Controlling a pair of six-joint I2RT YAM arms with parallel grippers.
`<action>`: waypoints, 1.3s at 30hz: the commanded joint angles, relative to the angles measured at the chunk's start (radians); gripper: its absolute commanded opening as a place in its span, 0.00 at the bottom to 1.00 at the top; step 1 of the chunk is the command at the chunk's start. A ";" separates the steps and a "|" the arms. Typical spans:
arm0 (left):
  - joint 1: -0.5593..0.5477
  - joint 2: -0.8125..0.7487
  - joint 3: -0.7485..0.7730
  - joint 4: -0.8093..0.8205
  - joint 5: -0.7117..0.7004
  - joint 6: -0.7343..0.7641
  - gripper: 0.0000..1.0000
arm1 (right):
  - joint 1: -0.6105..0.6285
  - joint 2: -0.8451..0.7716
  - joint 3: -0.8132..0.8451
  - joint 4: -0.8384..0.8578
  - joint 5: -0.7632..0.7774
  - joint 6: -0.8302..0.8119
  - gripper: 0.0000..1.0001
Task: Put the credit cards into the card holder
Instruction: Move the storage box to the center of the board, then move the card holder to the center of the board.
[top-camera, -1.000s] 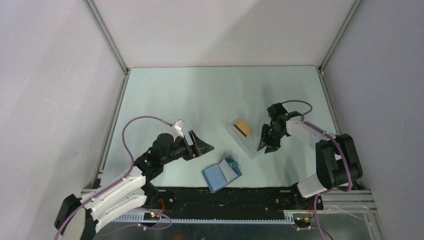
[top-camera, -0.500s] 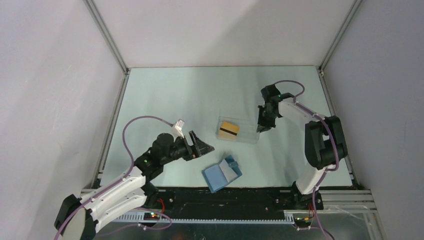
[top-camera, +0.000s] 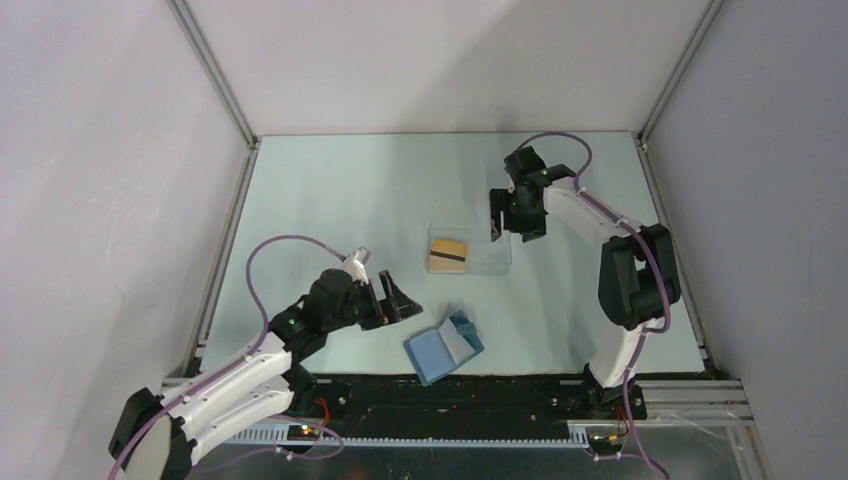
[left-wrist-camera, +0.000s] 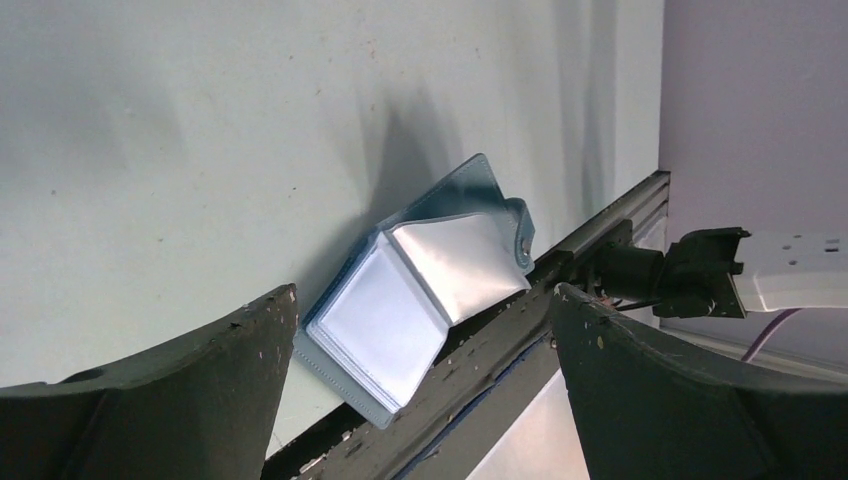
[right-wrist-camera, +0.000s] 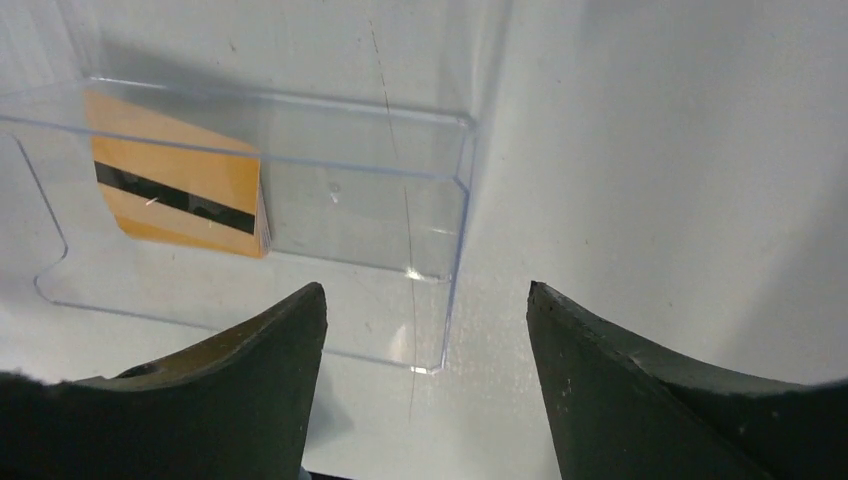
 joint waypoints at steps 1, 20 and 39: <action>0.005 -0.030 0.030 -0.031 -0.043 -0.005 1.00 | 0.021 -0.134 0.050 -0.073 0.021 -0.002 0.78; 0.005 -0.101 -0.010 -0.131 -0.113 -0.041 1.00 | 0.536 -0.194 -0.178 -0.076 -0.064 0.060 0.81; 0.005 -0.113 -0.002 -0.131 -0.101 -0.022 1.00 | 0.470 0.037 -0.186 -0.075 -0.260 0.004 0.41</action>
